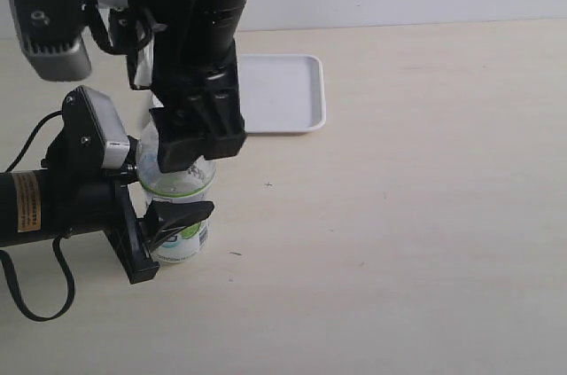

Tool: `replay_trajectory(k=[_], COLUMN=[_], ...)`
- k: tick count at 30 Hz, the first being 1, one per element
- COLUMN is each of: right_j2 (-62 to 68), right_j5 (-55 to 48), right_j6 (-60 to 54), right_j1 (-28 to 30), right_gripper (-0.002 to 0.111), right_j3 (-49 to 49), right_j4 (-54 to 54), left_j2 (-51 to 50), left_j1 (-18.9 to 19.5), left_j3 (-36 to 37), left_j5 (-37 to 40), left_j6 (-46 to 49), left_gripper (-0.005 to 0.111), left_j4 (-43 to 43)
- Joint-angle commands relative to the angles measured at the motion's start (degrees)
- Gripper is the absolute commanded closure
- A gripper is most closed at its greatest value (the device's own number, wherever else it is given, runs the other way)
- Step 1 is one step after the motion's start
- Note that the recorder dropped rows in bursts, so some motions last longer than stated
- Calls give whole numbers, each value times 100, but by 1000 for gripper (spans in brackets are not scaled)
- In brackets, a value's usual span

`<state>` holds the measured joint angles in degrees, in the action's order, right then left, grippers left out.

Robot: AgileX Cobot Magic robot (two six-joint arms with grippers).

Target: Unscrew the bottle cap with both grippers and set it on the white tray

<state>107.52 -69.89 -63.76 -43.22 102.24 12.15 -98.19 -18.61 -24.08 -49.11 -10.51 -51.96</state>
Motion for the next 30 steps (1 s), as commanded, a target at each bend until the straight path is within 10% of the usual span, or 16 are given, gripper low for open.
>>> replay_trajectory(k=[1,30], right_j2=[-24,-24], right_j5=[-7,58], right_j6=[1729,5124], right_j1=[-5,-5], right_gripper=[32,33], right_j3=[-14,-14], right_j4=[-201,-225], left_j2=[29,29], left_j1=[-32,-32], left_j3=[-27,-27], left_j5=[98,100], left_j6=[-33,-42], left_gripper=[107,107], left_j4=[26,-15])
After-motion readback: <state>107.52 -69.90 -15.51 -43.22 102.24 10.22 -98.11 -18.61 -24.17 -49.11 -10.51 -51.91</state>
